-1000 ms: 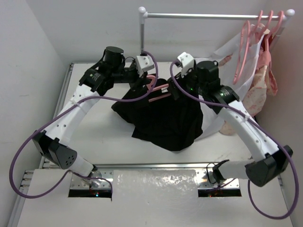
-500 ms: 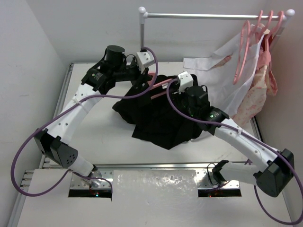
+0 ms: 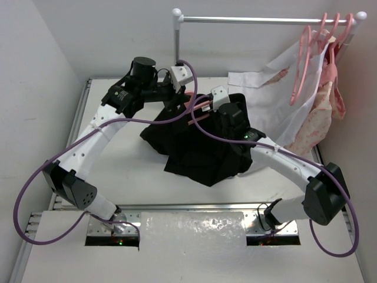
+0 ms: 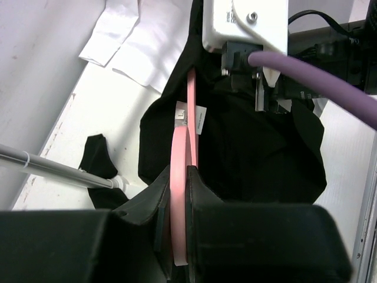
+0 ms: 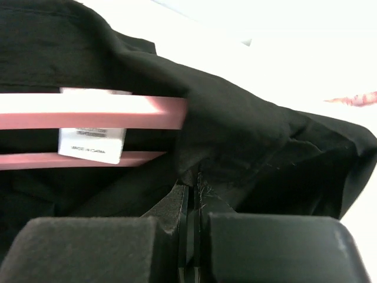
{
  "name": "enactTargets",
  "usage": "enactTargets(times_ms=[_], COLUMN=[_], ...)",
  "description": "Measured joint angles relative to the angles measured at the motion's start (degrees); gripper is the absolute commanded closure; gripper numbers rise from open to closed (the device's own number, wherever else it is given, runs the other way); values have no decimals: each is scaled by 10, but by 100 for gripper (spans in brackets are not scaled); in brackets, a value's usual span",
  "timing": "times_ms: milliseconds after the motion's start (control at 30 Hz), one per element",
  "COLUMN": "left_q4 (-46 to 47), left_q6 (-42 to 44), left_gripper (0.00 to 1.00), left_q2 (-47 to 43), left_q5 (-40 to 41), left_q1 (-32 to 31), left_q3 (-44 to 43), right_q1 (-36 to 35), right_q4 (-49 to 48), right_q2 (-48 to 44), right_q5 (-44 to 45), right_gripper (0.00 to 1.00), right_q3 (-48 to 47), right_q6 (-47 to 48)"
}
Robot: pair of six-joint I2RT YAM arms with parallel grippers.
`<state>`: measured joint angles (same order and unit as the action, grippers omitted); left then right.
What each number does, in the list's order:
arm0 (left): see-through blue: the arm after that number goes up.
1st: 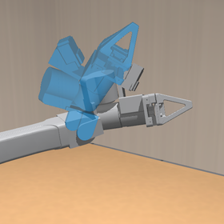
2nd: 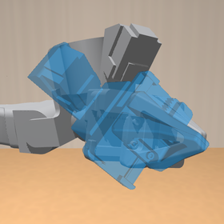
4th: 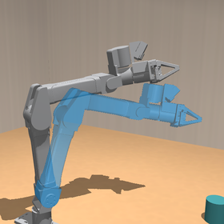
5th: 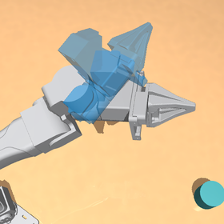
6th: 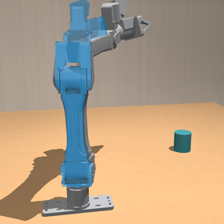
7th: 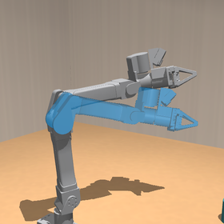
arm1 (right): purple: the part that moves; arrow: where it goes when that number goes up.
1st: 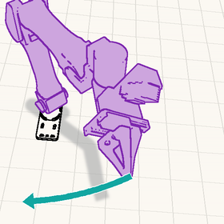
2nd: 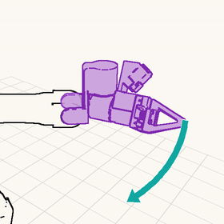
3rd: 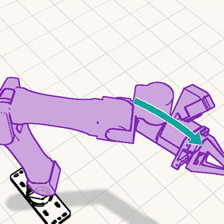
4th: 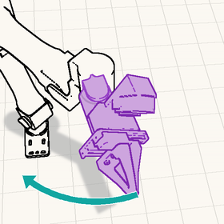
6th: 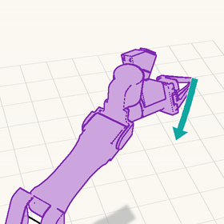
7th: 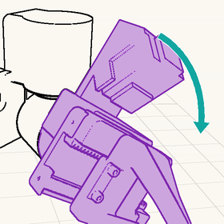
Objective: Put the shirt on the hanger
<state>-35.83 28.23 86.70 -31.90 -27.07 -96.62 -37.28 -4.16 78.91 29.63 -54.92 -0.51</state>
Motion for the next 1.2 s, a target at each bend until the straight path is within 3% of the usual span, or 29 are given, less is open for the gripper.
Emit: enactTargets(times_ms=[367,633,667,767,800,867,1033,1200], left_q4=[1,0,-1,-3,-3,-6,-33,-63], left_q6=[7,8,10,18,23,35,82,132], left_gripper=[100,100,100,100,100,100,100,100], left_q2=[10,37,38,39,39,39,34,17], left_q5=[10,22,23,23,24,23,6,-17], left_q1=[0,0,0,0,0,0,0,0], left_q3=[4,4,4,4,4,4,4,10], right_q1=[-16,-38,-38,-32,-27,-17,8,46], right_q4=[-2,49,61,104,121,149,236,304], right_q2=[2,2,2,-13,-29,-67,-156,-150], right_q5=[-121,-205,-212,-234,-253,-286,-353,-375], right_gripper=[100,100,86,13,5,1,3,11], right_q3=[-4,-4,-4,-4,-4,-6,-85,-217], right_q6=[67,122,127,137,148,155,181,207])
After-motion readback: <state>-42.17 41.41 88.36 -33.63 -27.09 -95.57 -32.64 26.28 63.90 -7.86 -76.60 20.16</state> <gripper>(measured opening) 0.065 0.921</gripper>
